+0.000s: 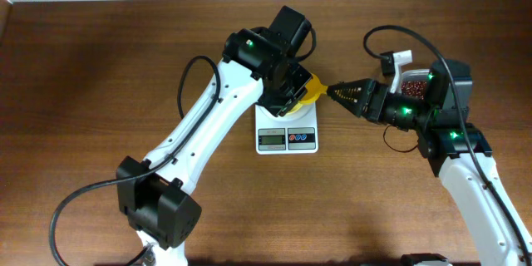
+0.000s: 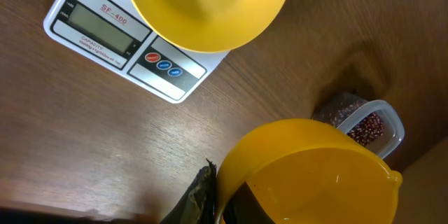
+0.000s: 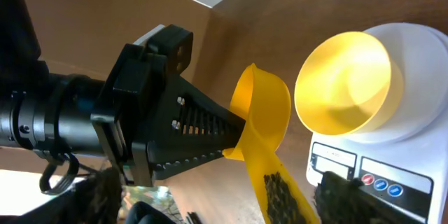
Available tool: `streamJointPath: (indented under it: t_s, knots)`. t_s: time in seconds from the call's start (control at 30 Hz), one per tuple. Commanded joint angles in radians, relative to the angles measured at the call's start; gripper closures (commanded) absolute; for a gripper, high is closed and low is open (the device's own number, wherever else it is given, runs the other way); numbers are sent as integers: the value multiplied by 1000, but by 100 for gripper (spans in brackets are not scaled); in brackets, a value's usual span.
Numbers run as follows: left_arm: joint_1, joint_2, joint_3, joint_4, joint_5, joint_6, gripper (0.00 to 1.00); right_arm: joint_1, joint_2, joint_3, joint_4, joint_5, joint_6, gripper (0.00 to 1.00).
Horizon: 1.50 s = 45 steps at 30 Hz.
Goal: Scoop item into bowl and weigh 50g on scale
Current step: 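Grasp the scoop handle with the right gripper from the left gripper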
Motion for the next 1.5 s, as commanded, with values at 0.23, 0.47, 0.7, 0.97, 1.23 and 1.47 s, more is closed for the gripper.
streamJointPath:
  t_s: [0.23, 0.47, 0.7, 0.97, 1.23, 1.47]
  knots:
    - [-2, -18, 21, 5, 60, -44, 88, 9, 6, 17, 9, 10, 47, 33]
    - [-2, -18, 21, 8, 68, -44, 91, 9, 6, 17, 10, 23, 47, 58]
    - [-2, -18, 21, 8, 68, -43, 96, 9, 6, 17, 10, 24, 46, 96]
    - [-2, -18, 21, 8, 60, -43, 97, 9, 6, 17, 10, 24, 46, 96]
    - [-2, -18, 21, 8, 11, -42, 100, 9, 6, 17, 10, 32, 46, 84]
    - [-2, -18, 21, 15, 11, -2, 100, 9, 6, 17, 10, 39, 46, 77]
